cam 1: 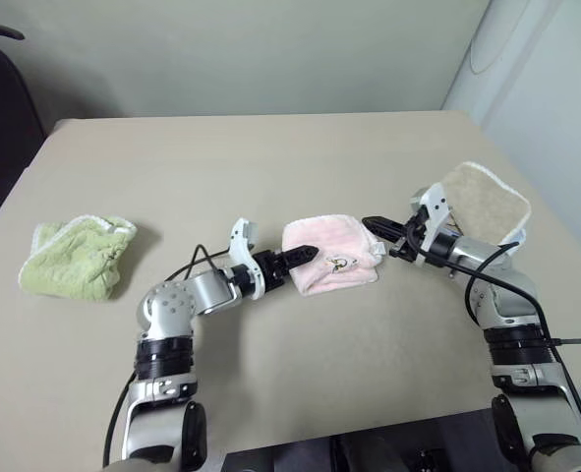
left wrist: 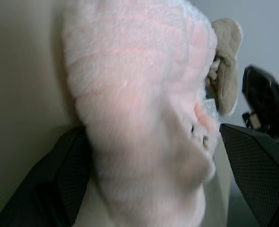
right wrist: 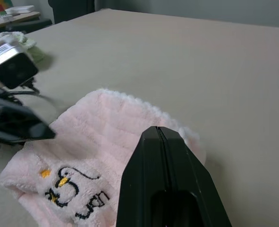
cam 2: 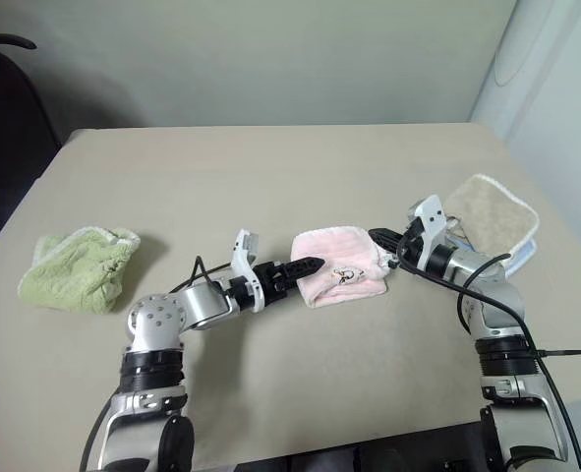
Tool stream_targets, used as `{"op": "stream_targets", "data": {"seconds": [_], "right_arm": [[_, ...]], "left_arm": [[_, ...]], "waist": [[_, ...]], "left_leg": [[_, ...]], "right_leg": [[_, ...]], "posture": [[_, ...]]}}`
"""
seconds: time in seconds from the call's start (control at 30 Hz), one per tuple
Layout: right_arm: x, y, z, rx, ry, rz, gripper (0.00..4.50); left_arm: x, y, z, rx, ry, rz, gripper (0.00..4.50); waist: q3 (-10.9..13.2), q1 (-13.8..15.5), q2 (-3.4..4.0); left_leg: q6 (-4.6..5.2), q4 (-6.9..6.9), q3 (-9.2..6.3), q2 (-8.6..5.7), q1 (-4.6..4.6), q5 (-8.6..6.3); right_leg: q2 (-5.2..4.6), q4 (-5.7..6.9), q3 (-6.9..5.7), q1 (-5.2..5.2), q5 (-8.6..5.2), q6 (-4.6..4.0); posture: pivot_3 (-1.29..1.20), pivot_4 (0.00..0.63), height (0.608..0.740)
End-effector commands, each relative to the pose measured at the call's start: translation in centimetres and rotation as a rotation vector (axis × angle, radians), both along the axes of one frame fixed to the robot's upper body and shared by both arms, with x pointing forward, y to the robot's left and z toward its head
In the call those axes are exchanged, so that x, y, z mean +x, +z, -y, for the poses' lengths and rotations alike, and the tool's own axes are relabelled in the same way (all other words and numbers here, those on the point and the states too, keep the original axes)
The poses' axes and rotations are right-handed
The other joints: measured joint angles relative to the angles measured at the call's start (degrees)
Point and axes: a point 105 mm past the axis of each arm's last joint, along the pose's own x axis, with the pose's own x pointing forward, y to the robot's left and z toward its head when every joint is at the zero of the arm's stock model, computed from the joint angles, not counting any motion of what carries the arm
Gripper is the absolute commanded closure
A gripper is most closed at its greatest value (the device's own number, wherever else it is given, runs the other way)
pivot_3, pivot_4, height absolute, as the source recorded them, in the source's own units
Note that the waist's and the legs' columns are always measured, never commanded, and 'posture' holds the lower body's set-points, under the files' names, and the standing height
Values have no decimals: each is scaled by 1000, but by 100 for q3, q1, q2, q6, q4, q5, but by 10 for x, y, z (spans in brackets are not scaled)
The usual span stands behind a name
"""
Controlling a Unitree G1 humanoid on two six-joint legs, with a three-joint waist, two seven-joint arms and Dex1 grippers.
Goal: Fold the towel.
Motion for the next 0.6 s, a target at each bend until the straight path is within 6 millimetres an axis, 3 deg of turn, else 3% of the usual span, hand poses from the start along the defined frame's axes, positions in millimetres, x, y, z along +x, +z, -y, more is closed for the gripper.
{"op": "stream_targets", "data": {"seconds": [0.03, 0.17, 0.47, 0.53, 0.6], "right_arm": [[-3, 16, -1, 10, -10, 69, 4500], [-3, 19, 1, 18, -26, 78, 4500], [3, 29, 5, 51, -61, 103, 4500], [5, 31, 7, 58, -77, 114, 4500], [8, 36, 11, 72, -110, 133, 4500]], "left_arm": [[4, -1, 14, -1, -29, 2, 25], [6, 8, 17, -29, -28, 35, 1236], [7, 26, 10, -108, 31, 97, 4482], [11, 41, 1, -152, 84, 141, 4494], [18, 68, -19, -209, 181, 219, 4494]], "waist": [[0, 3, 0], [0, 6, 0], [1, 1, -1], [1, -9, -2], [2, -24, -3]], "left_leg": [[0, 0, 0, 0, 0, 0], [1, 1, -1, -2, 0, 0], [0, -2, 3, -1, -2, 0], [1, -2, 4, 0, -2, 0], [1, -3, 5, 2, -1, 0]], "right_leg": [[1, 0, 0, 0, 0, 0], [0, -2, 1, 3, 1, 4], [1, -3, 5, -2, 0, 5], [1, -3, 6, -4, 0, 5], [4, -3, 7, -6, 0, 5]], "posture": [[0, 150, 740], [0, 150, 740], [0, 150, 740], [0, 150, 740], [0, 150, 740]]}}
